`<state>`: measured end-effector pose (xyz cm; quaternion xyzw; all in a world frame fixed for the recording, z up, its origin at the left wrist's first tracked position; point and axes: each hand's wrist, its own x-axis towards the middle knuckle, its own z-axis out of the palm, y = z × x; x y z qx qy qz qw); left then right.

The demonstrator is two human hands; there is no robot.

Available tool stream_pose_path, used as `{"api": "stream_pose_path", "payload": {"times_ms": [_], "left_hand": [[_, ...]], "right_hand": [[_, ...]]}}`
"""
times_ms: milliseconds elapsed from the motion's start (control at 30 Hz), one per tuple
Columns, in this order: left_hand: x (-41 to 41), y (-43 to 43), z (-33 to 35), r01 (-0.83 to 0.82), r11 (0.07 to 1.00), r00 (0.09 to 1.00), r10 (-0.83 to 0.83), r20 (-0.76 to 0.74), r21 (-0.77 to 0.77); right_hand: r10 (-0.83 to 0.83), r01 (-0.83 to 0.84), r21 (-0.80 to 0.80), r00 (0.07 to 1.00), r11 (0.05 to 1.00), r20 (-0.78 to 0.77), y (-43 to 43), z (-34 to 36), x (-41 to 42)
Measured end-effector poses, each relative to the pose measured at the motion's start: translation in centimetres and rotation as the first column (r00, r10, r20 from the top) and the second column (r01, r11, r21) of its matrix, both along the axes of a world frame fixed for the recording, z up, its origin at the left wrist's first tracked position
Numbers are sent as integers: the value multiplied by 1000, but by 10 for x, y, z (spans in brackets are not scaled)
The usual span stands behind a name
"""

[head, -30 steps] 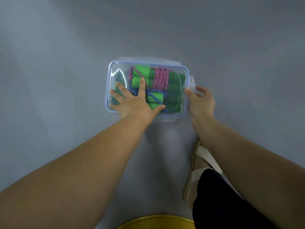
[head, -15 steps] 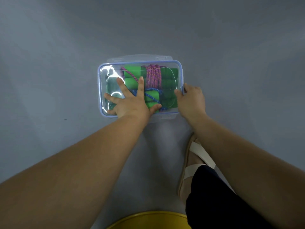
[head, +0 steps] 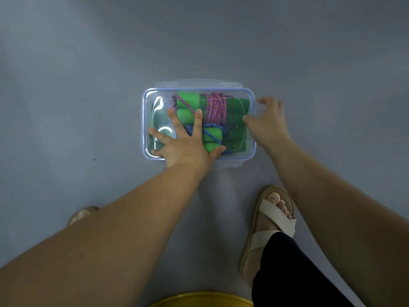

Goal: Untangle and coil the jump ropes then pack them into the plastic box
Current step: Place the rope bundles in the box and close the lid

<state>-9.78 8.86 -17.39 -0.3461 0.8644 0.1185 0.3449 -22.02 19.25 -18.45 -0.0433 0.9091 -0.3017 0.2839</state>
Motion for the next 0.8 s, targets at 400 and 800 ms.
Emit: {"api": "stream_pose_path", "payload": {"times_ms": [400,800], "left_hand": [[29,-44,-8,347,936,923,-352,-153,-61],[32,-5,4,-695,621,562,784,-264,363]], "right_hand": [[385,-382,151,923,912,11,-11,-2,18],[371,-350,159,918,923,-137,-13,1,55]]}}
